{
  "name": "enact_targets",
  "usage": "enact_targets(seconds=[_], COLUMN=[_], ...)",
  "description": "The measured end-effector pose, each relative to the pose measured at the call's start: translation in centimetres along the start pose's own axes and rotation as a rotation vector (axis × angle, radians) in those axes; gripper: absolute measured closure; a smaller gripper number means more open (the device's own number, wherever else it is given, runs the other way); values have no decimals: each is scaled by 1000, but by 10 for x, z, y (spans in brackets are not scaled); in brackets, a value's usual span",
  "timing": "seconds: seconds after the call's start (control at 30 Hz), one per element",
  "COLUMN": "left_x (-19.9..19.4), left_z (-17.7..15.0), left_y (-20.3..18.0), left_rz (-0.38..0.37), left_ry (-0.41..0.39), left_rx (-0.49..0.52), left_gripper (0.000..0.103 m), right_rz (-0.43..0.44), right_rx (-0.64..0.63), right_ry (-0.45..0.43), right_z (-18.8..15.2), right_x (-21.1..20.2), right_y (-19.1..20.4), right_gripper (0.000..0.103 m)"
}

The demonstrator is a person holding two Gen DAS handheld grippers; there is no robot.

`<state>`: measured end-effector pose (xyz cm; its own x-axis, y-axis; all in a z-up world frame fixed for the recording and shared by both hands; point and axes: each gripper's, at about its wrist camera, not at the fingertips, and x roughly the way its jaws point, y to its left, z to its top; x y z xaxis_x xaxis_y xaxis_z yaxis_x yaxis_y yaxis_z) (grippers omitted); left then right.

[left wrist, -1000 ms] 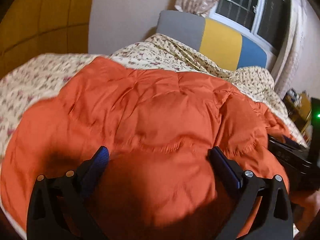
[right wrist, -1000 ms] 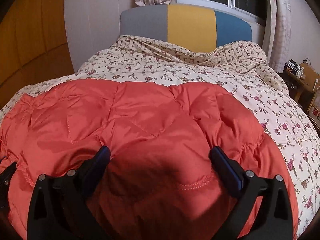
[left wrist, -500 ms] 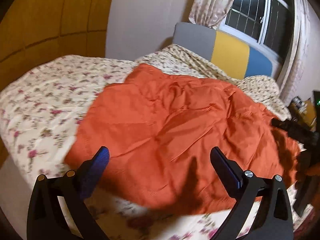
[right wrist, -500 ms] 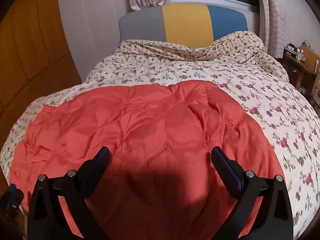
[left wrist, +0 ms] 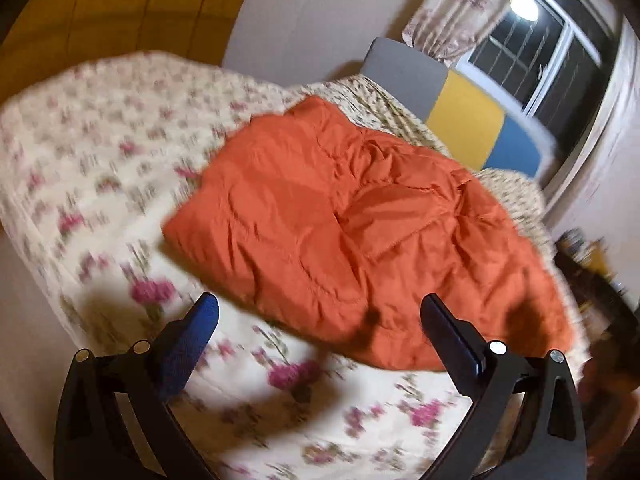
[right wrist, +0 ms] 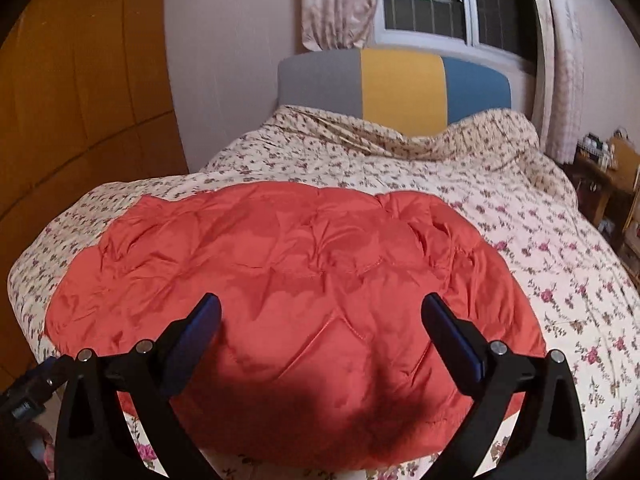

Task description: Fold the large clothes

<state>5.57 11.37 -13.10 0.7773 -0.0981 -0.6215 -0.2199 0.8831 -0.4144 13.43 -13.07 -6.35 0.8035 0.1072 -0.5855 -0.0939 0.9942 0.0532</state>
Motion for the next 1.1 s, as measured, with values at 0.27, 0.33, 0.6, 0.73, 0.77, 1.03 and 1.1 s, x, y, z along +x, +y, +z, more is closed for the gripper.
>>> enact_targets(seconds=[0.27,0.33,0.6,0.73,0.77,1.03,1.1], left_x=[-4,-6,4,10,11,31,36], left_z=[-5,-6,2,4,5,11,13], left_y=[11,12,28,32,31,35,37], left_rz=[23,22,-46,-56,-57,-115,-118], left_ry=[-8,-22,-13,-9,-14,-40,-53], left_rx=[-56,-58,-183,-226,-228,-281,-315], left_gripper=[3,3,3,3,3,3,3], right_rz=[76,110,173,189,179,163,155], right_rx=[38,49,76,62,54,-1,-14], right_ry=[60,83,94,102,111,187,169], right_z=[-20,-27,-32,-28,-29,-50,-54], right_x=[1,3,6,14,19,62,62], right_y=[2,2,2,10,12,21,23], right_gripper=[49,58,93,94,94,94,94])
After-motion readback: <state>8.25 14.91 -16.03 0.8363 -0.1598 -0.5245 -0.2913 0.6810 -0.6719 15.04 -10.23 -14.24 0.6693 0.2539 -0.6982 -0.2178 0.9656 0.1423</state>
